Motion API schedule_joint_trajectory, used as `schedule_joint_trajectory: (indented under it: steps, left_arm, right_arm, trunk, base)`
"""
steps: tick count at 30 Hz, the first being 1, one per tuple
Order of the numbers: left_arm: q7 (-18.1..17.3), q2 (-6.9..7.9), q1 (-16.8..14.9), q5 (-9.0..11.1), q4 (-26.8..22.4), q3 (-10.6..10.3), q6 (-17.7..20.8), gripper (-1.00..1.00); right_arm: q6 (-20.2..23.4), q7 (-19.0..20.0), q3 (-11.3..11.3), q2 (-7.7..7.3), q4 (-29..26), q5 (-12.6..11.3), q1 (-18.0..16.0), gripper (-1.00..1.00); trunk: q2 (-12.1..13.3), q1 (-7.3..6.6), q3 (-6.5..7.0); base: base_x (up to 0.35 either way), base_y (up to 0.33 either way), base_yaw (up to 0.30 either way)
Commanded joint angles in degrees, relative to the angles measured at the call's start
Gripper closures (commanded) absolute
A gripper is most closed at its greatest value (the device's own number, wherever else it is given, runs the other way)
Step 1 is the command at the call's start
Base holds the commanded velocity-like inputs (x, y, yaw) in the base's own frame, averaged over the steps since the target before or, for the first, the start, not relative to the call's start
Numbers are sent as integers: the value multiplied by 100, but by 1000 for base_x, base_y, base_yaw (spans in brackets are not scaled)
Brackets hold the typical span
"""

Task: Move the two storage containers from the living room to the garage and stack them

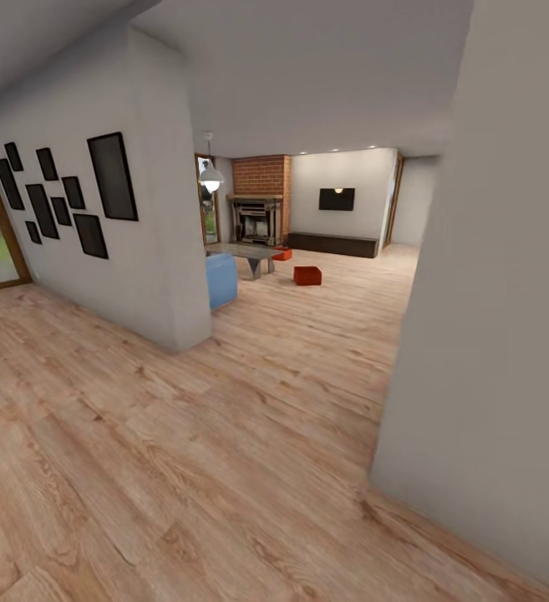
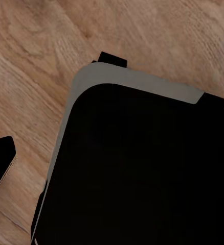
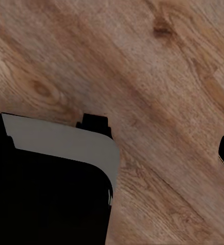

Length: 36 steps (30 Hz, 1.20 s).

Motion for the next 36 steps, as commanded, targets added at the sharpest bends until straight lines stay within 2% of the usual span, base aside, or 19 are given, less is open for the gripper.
schedule_joint_trajectory:
  steps: [1, 36]
  left_arm:
    - [-1, -5, -1, 60, -7, 1, 14, -100]
    - [-1, 0, -1, 60, 2, 1, 62, -100]
  right_arm:
    - [-36, -4, 50, 3, 19, -59, -8, -100]
    - [-28, -1, 53, 11, 19, -58, -7, -100]
  trunk:
    - [-3, 3, -6]
    - [-3, 3, -6]
  base:
    - [323, 77, 0]
    - [323, 78, 0]
